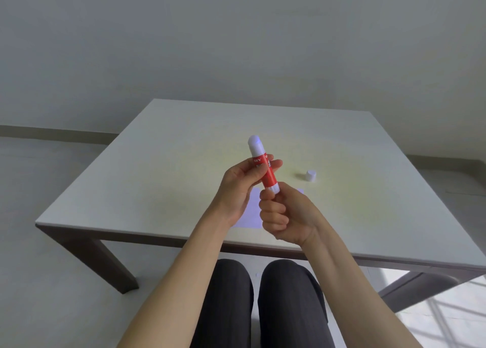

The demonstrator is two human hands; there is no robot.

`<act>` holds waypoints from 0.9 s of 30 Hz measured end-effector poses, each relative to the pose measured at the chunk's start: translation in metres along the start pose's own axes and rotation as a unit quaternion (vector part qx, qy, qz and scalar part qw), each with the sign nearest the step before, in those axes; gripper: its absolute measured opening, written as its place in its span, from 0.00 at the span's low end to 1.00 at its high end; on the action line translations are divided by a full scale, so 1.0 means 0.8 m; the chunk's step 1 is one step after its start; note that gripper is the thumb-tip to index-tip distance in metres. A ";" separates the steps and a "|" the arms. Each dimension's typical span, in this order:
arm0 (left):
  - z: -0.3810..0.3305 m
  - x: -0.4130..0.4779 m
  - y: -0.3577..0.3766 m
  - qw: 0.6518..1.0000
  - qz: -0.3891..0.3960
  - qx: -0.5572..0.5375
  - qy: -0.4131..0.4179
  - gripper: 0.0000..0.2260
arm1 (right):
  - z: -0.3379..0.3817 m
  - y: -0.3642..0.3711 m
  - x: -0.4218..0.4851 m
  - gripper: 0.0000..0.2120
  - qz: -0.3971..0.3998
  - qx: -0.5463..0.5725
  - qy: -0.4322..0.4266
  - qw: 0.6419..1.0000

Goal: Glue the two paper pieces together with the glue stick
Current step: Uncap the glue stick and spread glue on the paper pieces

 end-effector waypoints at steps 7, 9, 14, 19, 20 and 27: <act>0.004 0.000 -0.011 0.999 -0.014 0.043 0.001 0.10 | 0.008 -0.015 0.000 0.27 -0.118 -0.105 -0.137 0.978; 0.007 -0.003 -0.018 0.995 -0.090 0.052 -0.004 0.08 | 0.022 -0.011 -0.008 0.18 -0.137 -0.214 -0.283 0.925; 0.019 -0.011 -0.024 0.972 -0.006 0.230 -0.053 0.21 | 0.038 -0.008 -0.012 0.15 -0.190 -0.361 -0.436 0.802; 0.051 -0.023 -0.116 0.796 0.053 0.593 -0.108 0.30 | 0.054 -0.058 0.008 0.12 -0.323 -0.505 -0.346 0.721; 0.055 -0.023 -0.127 0.767 0.068 0.628 -0.113 0.31 | 0.051 -0.061 0.016 0.12 -0.318 -0.535 -0.321 0.714; 0.060 -0.003 -0.143 0.698 0.100 0.705 -0.072 0.35 | 0.025 -0.047 0.057 0.11 -0.286 -0.619 -0.294 0.670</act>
Point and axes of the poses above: each hand's wrist, its own x-axis towards the middle knuckle, its own y-axis out of the palm, z = x × y, the point moved 5 cm from there along x, towards the middle knuckle, and after that the axes turned 3 degrees about -y, right-handed, at the moved point
